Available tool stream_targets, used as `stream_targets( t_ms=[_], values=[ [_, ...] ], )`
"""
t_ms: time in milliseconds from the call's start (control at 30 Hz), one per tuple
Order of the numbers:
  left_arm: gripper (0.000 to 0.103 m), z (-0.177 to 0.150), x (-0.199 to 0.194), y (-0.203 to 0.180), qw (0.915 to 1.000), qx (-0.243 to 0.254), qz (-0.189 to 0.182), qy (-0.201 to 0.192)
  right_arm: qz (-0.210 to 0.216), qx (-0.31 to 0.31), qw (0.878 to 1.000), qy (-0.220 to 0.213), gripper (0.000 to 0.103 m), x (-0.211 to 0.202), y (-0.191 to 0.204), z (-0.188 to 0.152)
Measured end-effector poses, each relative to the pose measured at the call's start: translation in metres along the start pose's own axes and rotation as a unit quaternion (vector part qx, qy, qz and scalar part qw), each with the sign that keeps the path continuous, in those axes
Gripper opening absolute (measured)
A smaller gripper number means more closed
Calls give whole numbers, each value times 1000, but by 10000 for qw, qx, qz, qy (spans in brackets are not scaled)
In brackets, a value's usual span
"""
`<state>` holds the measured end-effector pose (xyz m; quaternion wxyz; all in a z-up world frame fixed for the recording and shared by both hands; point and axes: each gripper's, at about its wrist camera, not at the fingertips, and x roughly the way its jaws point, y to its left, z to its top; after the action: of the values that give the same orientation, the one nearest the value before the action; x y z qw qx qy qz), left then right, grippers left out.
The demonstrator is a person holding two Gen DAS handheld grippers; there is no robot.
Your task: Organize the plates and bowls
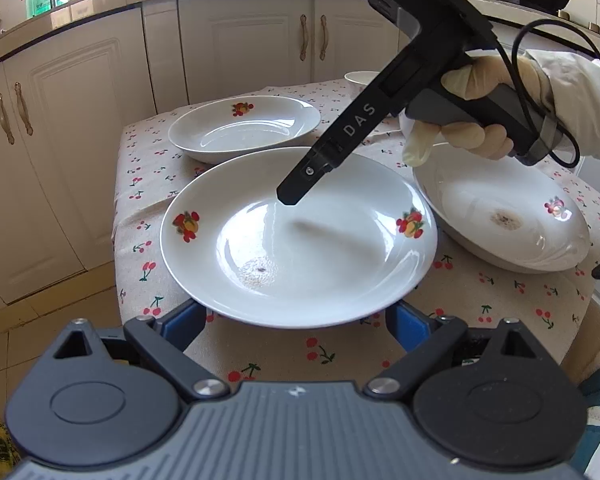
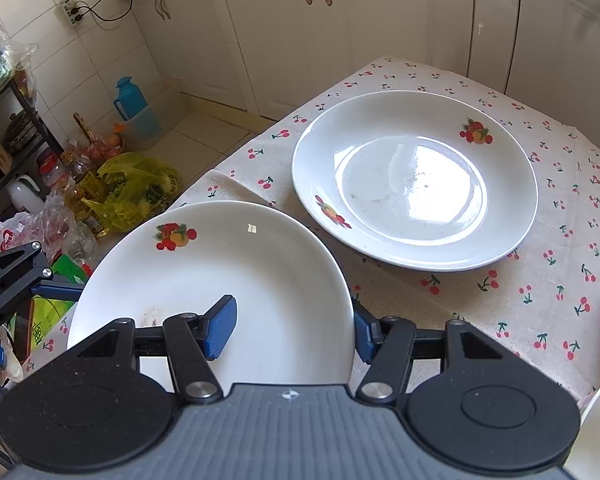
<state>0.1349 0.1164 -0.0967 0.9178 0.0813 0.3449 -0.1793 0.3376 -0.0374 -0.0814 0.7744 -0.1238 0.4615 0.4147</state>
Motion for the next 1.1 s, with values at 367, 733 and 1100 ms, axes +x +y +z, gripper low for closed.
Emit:
stream_targets(
  t_ms=[367, 733, 1100],
  values=[
    [97, -1, -3, -2, 10000, 7, 63, -3, -59, -174, 9998, -28, 91, -7, 9, -2],
    [102, 2, -47, -19, 9985, -203, 314, -388, -489, -423, 9957, -660, 103, -83, 30, -32],
    [102, 5, -72, -53, 9969, -622, 177, -444, -1191, -320, 9867, -1059, 103, -150, 54, -128]
  ],
)
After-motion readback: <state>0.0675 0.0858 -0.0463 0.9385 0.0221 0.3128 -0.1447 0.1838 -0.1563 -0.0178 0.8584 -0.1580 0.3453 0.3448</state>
